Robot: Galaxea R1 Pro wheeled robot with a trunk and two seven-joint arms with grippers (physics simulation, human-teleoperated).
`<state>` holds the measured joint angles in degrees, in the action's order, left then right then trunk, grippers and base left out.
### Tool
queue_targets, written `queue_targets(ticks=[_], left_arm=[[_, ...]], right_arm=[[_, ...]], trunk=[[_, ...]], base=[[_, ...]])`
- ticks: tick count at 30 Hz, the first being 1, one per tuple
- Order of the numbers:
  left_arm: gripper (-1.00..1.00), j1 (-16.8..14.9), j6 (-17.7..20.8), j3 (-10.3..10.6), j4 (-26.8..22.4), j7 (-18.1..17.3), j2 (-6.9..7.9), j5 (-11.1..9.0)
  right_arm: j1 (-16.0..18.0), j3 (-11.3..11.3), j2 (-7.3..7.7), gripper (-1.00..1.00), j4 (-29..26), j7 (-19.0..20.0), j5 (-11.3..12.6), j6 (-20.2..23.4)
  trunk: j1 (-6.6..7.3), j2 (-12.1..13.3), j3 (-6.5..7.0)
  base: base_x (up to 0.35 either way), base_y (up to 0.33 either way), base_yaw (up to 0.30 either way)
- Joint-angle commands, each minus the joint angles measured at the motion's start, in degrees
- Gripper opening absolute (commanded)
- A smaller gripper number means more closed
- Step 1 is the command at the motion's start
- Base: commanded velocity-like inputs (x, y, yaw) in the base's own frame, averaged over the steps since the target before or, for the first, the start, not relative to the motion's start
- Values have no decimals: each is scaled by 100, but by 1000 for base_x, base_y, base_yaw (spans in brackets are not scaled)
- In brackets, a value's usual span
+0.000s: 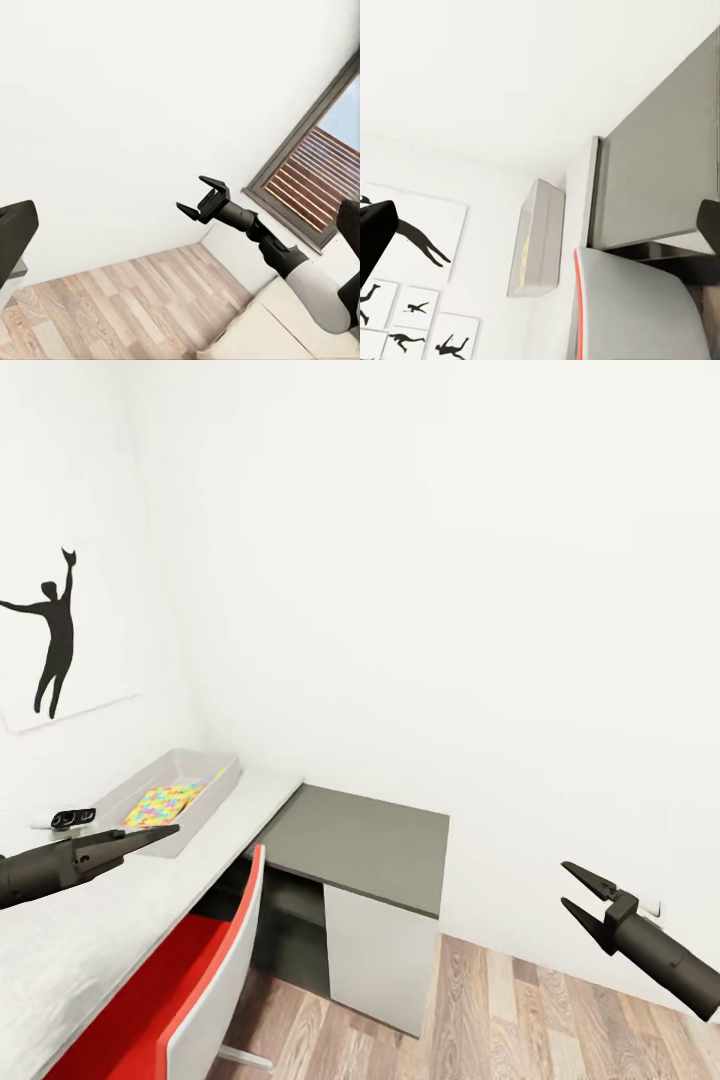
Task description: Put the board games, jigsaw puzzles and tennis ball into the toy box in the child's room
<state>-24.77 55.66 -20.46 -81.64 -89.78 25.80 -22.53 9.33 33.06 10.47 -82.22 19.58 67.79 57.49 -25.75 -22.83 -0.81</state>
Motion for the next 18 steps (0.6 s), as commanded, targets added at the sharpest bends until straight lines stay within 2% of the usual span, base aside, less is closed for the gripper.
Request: queue_targets(ticks=[1, 11, 18], left_arm=[[100, -1, 61, -1, -2, -22, 1, 3], [100, -1, 59, 14, -2, -22, -32, 9], [100, -2, 59, 16, -2, -22, -24, 12]], right_arm=[[7, 8, -1, 100, 3, 55, -55, 25], [7, 25, 7, 100, 115, 62, -48, 26], [7, 34, 7, 100, 181, 63, -44, 27]], trunk=[[-3, -9, -4], [-3, -9, 43], [-3, -9, 75]], base=[[-23, 0, -259], [-12, 0, -259], [-105, 0, -259]])
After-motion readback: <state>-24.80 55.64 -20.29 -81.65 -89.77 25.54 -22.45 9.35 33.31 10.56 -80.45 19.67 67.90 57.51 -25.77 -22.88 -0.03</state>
